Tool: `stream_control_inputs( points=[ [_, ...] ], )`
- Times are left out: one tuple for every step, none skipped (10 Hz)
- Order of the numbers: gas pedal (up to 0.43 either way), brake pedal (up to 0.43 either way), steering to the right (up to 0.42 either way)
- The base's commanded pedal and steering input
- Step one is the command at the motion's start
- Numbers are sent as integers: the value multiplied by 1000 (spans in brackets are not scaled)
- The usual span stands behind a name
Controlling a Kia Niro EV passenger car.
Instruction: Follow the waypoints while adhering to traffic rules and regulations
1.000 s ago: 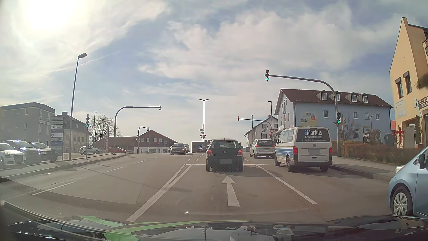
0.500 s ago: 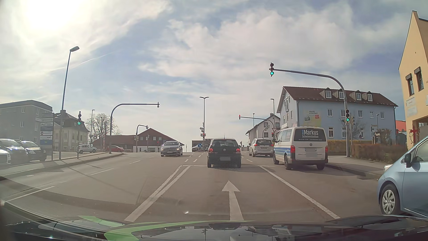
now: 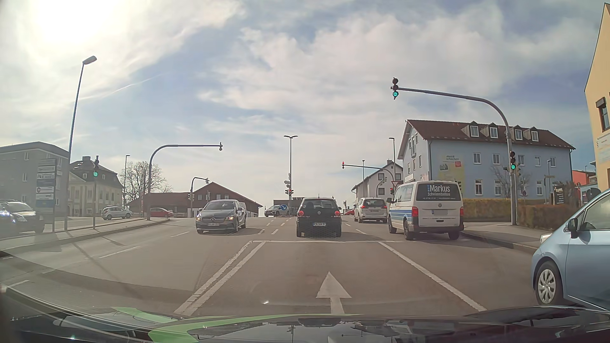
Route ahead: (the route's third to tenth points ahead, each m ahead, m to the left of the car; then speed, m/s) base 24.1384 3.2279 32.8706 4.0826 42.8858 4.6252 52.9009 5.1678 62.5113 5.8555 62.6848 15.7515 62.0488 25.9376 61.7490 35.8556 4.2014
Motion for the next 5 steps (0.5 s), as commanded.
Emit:
stream_control_inputs(
  points=[
    [370,0,-8],
    [358,0,-8],
    [331,0,-8],
    [331,0,-9],
    [331,0,-12]
  ],
)
